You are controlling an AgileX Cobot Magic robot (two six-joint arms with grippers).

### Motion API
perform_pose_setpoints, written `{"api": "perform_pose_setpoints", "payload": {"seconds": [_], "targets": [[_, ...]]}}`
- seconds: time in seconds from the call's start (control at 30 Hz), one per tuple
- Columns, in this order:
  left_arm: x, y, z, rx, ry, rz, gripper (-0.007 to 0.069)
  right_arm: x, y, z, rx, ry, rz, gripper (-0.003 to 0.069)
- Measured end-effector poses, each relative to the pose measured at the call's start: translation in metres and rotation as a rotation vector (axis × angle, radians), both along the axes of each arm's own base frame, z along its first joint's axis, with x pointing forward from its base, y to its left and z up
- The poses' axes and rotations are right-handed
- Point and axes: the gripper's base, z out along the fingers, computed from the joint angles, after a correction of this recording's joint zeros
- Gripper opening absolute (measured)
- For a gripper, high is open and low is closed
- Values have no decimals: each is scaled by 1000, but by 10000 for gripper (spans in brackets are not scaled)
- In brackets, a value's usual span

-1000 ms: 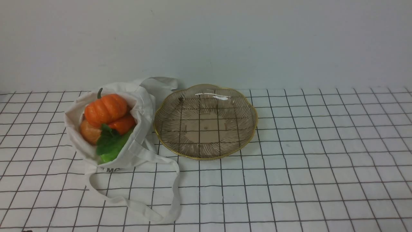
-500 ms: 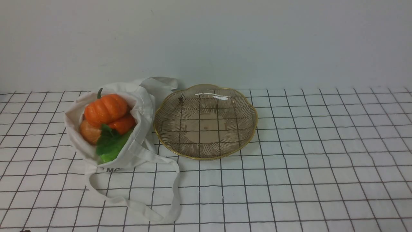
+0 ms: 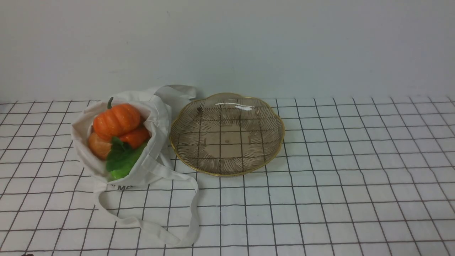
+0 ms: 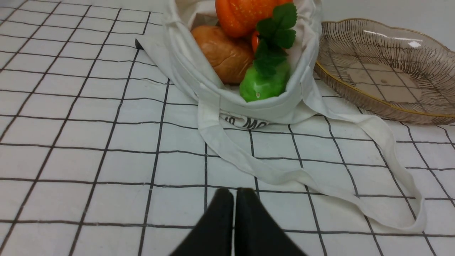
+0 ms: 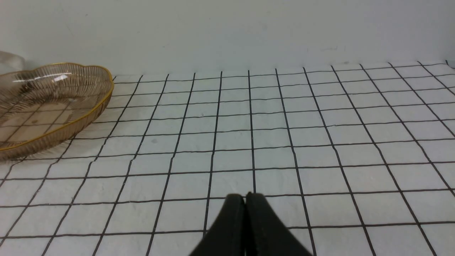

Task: Take vegetables from bag on white checkered tablecloth place on plate.
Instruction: 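Reach into the cloth bag and grasp the pumpkin with the left gripper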

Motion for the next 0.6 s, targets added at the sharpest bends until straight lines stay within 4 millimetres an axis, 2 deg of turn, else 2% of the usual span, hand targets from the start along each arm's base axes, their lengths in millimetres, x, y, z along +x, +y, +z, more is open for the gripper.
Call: {"api": "perform_pose_setpoints", "payload": {"seconds": [0.13,0.23,0.33,0.37,0.4,0.43,0.47,0.5,0.6], "targets": [[0,0,0,-4,0,0,-8,0,0,0,0,0,0,-15],[0,-1,0,-70,6,9,-8,0,0,0,0,0,0,-15],[0,-6,1,-319,29,31,-8,0,0,0,0,0,0,-15],[-1,-7,1,-345,32,35,-8,0,0,0,0,0,0,-15],[-1,-10,2,-507,50,44,-8,0,0,0,0,0,0,-15],[-1,-12,2,-592,61,49,-8,0,0,0,0,0,0,-15],[-1,-12,3,-608,63,49,-8,0,0,0,0,0,0,-15],[-1,-15,4,-695,75,51,-8,0,0,0,0,0,0,-15],[-1,-16,6,-750,67,45,-8,0,0,0,0,0,0,-15]]}}
